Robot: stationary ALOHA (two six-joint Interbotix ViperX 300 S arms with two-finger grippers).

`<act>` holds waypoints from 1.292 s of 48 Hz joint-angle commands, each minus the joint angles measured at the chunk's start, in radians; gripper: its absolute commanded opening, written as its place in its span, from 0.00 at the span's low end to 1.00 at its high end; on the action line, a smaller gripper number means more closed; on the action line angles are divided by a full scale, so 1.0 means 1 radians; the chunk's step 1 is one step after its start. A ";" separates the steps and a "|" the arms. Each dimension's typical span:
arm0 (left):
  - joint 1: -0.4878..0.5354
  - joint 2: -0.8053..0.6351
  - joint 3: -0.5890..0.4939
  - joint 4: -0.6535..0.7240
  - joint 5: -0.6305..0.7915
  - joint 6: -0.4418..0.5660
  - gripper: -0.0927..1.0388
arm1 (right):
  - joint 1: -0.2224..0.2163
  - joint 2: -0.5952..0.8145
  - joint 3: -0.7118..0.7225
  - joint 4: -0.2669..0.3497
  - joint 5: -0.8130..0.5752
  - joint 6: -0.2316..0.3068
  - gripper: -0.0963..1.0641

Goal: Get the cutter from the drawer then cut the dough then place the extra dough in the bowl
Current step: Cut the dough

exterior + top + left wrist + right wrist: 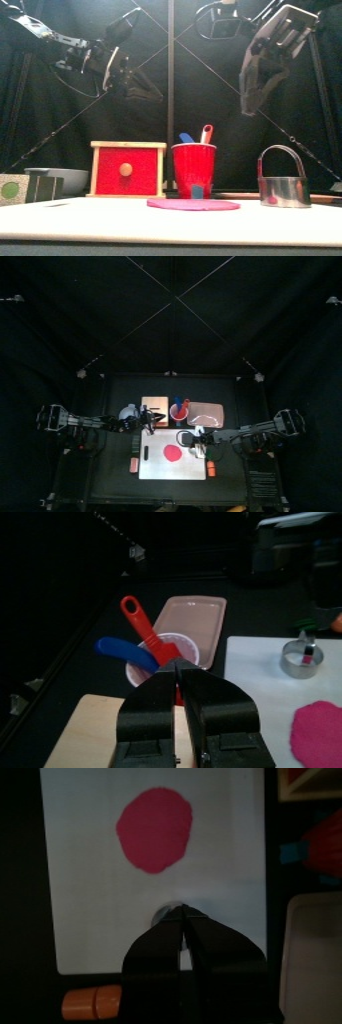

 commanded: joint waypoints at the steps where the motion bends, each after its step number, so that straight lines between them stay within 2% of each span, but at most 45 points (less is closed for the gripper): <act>1: -0.048 0.017 -0.006 -0.009 -0.060 -0.041 0.46 | 0.003 -0.032 0.000 0.040 -0.002 -0.002 0.65; 5: -0.071 0.034 0.003 0.000 -0.101 -0.097 0.46 | 0.003 -0.026 0.006 0.054 -0.003 -0.002 0.74; 10: -0.094 0.058 0.012 0.044 -0.156 -0.172 0.46 | 0.006 -0.014 0.014 0.063 -0.005 -0.002 0.78; 19: -0.104 0.103 0.020 0.114 -0.218 -0.272 0.46 | 0.002 0.029 0.018 0.057 -0.005 -0.003 0.78; 31: -0.100 0.117 0.021 0.123 -0.224 -0.281 0.46 | -0.006 0.103 0.025 0.041 -0.002 -0.009 0.78; 38: -0.100 0.115 0.031 0.120 -0.224 -0.284 0.46 | -0.006 0.127 0.012 0.021 -0.003 -0.005 0.73; 45: -0.101 0.100 0.061 0.097 -0.224 -0.284 0.46 | -0.002 0.132 -0.017 0.025 0.000 -0.005 0.55; 49: -0.103 0.083 0.094 0.084 -0.225 -0.284 0.46 | 0.003 0.132 -0.044 0.026 0.003 -0.003 0.48; 62: -0.100 0.015 0.193 0.083 -0.224 -0.284 0.46 | 0.015 0.216 -0.215 0.021 0.015 -0.005 0.48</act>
